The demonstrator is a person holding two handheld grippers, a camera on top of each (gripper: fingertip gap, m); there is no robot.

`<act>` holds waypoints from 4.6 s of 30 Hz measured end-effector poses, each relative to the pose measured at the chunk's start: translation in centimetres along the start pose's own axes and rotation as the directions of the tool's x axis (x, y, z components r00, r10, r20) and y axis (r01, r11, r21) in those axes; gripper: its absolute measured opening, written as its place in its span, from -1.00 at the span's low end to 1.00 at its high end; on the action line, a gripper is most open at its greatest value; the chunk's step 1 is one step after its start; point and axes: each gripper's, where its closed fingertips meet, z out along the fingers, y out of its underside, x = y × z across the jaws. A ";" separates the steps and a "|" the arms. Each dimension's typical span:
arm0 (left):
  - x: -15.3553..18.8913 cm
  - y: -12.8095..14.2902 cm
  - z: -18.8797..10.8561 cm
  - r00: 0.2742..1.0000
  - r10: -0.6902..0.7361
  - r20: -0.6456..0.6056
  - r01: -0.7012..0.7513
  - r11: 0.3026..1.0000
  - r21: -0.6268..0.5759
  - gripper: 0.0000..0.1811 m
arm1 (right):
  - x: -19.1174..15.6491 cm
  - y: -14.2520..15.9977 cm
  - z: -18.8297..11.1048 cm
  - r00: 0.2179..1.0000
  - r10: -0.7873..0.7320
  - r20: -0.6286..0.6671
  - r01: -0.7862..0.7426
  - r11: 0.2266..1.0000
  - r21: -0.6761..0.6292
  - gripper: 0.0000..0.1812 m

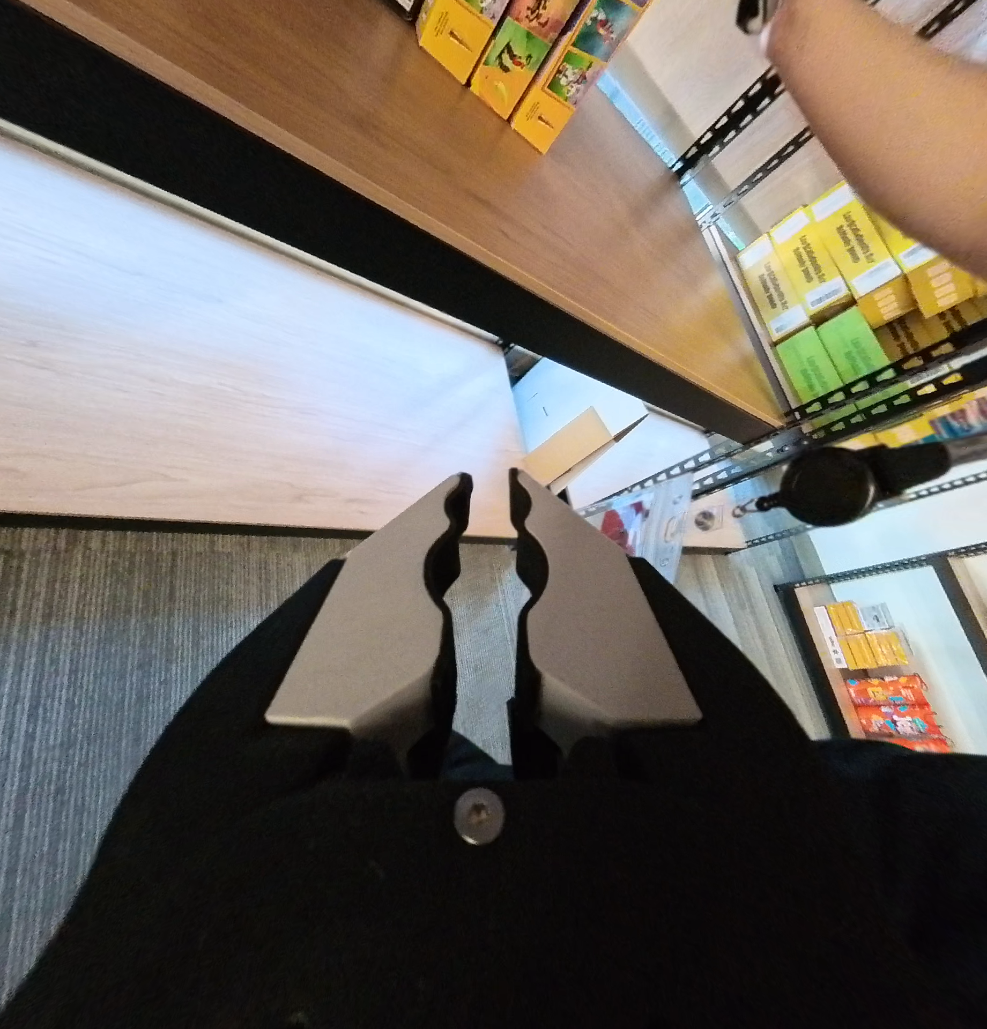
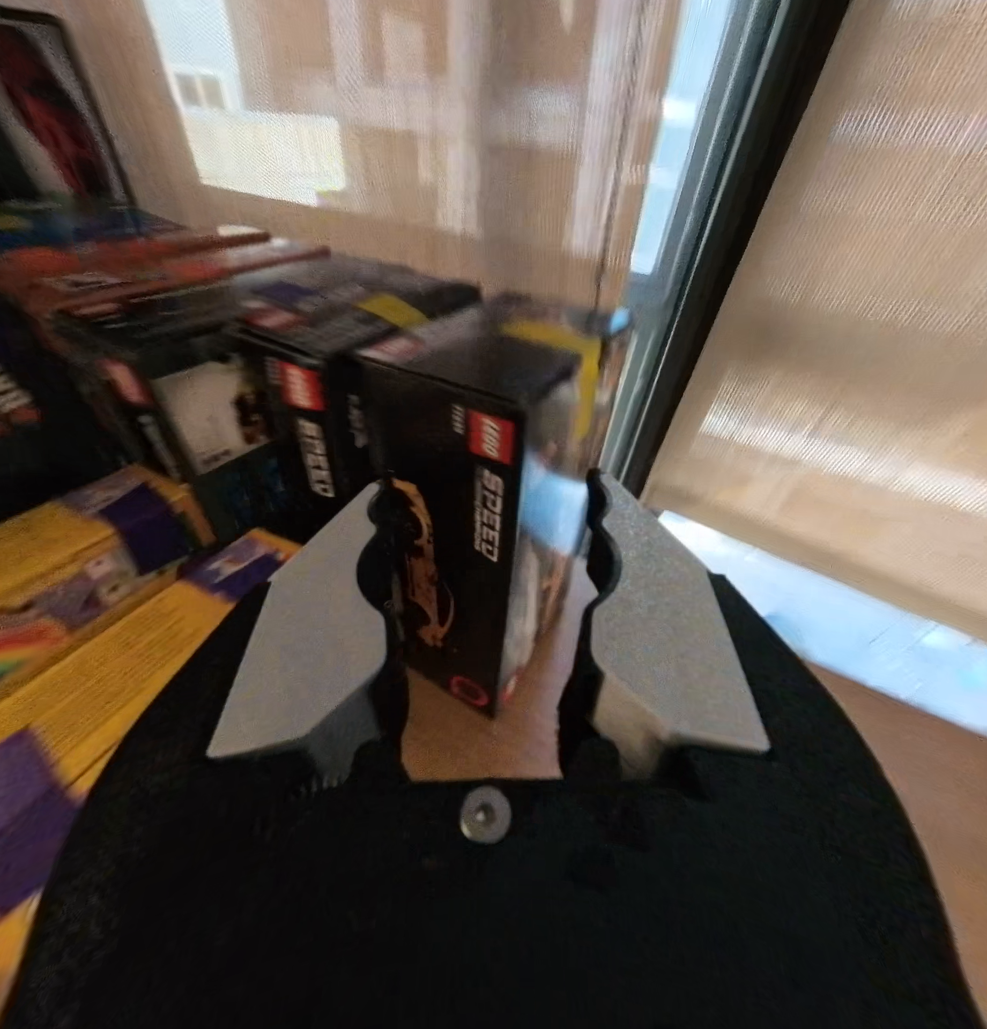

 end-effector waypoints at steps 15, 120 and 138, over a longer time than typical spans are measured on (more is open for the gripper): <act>-9.7 -4.3 -13.6 0.992 0.030 -0.119 -0.032 0.999 -0.014 -0.88 | -54.6 -5.3 0.0 0.919 -0.027 0.393 -0.014 0.995 0.101 0.13; 6.2 -0.7 1.9 0.964 -0.002 -0.265 -0.004 1.000 -0.022 -0.90 | 12.6 9.6 -5.6 0.980 0.164 -0.113 -0.186 0.955 -0.232 0.28; 7.0 1.3 4.1 0.979 -0.096 -0.181 0.101 0.995 0.019 -0.90 | 5.9 8.0 3.6 0.974 0.116 0.196 -0.066 0.967 -0.248 0.32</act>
